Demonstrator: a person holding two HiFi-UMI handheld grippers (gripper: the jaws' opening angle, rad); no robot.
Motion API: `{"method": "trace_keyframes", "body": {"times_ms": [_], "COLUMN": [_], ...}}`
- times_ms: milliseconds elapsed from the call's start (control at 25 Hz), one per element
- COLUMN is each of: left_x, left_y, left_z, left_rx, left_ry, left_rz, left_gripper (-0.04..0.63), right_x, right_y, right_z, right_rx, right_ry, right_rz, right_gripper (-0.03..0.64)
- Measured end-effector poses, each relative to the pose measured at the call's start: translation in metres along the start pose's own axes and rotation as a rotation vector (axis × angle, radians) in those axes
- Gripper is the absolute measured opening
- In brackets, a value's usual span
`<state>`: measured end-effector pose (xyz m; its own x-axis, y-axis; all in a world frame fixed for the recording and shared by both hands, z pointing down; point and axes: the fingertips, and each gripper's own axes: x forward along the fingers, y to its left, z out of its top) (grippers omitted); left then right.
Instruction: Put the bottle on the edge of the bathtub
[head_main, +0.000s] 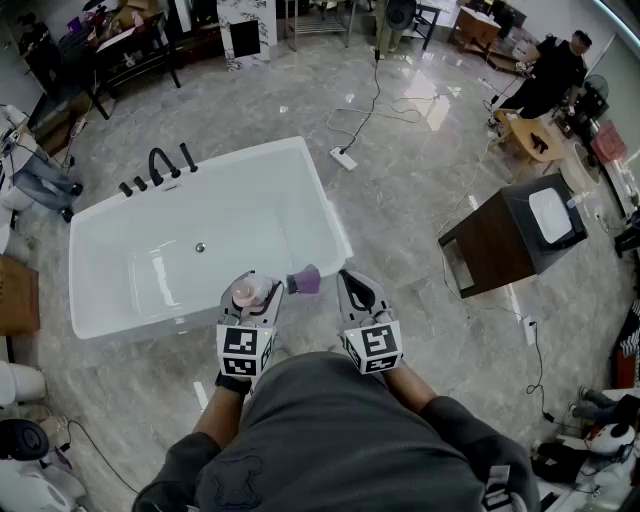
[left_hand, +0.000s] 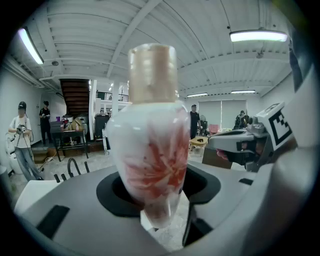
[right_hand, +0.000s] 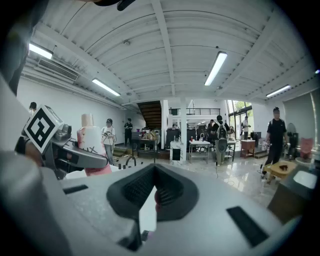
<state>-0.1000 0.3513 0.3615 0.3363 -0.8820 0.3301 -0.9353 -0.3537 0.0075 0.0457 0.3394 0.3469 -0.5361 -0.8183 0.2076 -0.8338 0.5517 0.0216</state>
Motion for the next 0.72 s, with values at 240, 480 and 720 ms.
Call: {"method": "trace_keyframes", "body": {"times_ms": [240,480,720], "left_x": [0.005,0.011,0.021], "left_y": [-0.004,-0.012,-0.029], "left_z": [0.004,-0.001,-0.008], "left_rx": [0.003,-0.001,-0.016], "left_ry": [0.006,0.027,0.049], "left_rz": [0.001,0.015,0.041], "left_gripper": [0.232,0.233,0.232], "right_x": [0.0,-0.004,-0.012], "right_y": [-0.007,-0.022,-0.042], "right_z": [0.0,-0.007,-0.024], "right_rx": [0.006,0.052,0.05], "right_ry": [0.004,-0.008,0.02], "right_rz": [0.003,0.004,0.033], "right_gripper": [0.002,0.002,0.002]}}
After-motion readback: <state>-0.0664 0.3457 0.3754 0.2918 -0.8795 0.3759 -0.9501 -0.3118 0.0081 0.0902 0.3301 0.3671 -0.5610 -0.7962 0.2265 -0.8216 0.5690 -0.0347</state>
